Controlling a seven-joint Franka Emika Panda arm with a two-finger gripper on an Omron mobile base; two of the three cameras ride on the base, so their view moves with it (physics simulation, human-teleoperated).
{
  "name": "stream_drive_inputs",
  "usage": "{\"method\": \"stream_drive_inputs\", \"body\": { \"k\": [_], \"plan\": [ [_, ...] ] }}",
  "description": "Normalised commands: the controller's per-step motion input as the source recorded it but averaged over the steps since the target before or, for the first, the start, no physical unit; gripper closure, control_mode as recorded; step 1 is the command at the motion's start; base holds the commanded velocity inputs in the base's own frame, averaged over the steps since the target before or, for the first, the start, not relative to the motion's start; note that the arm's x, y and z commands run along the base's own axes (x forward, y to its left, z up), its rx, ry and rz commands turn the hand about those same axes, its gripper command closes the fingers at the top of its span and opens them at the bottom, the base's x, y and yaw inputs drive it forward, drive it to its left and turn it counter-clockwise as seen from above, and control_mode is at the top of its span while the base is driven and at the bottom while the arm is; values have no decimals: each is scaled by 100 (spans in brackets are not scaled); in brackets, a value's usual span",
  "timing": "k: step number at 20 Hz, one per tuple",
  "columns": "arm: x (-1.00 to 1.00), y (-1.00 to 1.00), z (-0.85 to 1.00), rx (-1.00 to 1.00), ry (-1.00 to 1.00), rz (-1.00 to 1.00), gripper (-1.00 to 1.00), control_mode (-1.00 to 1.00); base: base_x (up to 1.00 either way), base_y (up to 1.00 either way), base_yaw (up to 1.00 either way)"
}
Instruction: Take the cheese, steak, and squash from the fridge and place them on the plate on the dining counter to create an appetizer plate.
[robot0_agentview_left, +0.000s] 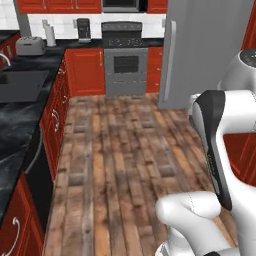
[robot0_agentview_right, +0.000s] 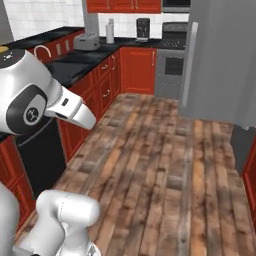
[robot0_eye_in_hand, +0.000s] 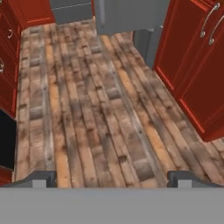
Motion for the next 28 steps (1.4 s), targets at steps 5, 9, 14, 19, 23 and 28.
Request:
{"method": "stream_drive_inputs", "body": {
  "k": [5, 9, 14, 19, 23, 28],
  "plan": [
    [0, 0, 0, 0, 0, 0, -100, 100, 100, -37, 8],
    [0, 0, 0, 0, 0, 0, -100, 100, 100, -31, 0],
    [0, 0, 0, 0, 0, 0, -100, 100, 100, -8, -2],
    [0, 0, 0, 0, 0, 0, -100, 100, 100, 0, -10],
    [0, 0, 0, 0, 0, 0, -100, 100, 100, 0, -15],
    [0, 0, 0, 0, 0, 0, -100, 100, 100, 1, -20]
  ]
}}
